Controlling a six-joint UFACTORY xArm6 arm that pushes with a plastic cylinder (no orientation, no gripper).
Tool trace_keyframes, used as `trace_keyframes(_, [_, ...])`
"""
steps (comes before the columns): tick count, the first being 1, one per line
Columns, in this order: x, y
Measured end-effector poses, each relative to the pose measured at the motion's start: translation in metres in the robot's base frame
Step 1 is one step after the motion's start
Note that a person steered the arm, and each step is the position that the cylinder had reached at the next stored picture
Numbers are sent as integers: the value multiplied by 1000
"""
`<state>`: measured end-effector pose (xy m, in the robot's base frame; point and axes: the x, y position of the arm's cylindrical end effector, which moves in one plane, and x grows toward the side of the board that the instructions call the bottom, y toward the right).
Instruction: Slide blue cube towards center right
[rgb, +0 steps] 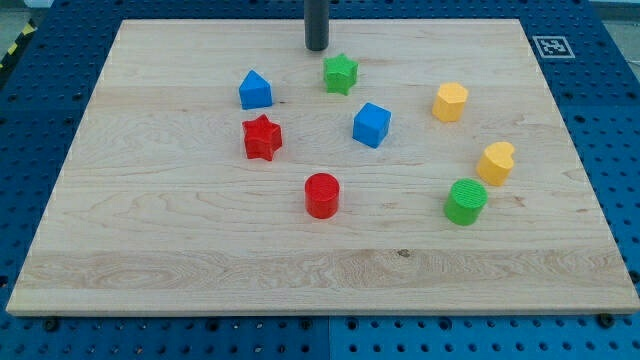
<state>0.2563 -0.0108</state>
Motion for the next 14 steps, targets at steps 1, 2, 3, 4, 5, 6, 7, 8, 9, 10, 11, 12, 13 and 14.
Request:
trace_keyframes(1, [37, -8])
trace_keyframes(2, [60, -17])
trace_keyframes(3, [75, -17])
trace_keyframes(4, [104, -19])
trace_keyframes(5, [107, -19])
trace_keyframes(6, [126, -19])
trace_keyframes(7, [126, -12])
trace_keyframes(8, [126, 17])
trace_keyframes(9, [131, 44])
trace_keyframes(10, [154, 50])
trace_keyframes(11, [161, 51])
trace_keyframes(12, [165, 52])
trace_keyframes(13, [173, 61])
trace_keyframes(14, [173, 78])
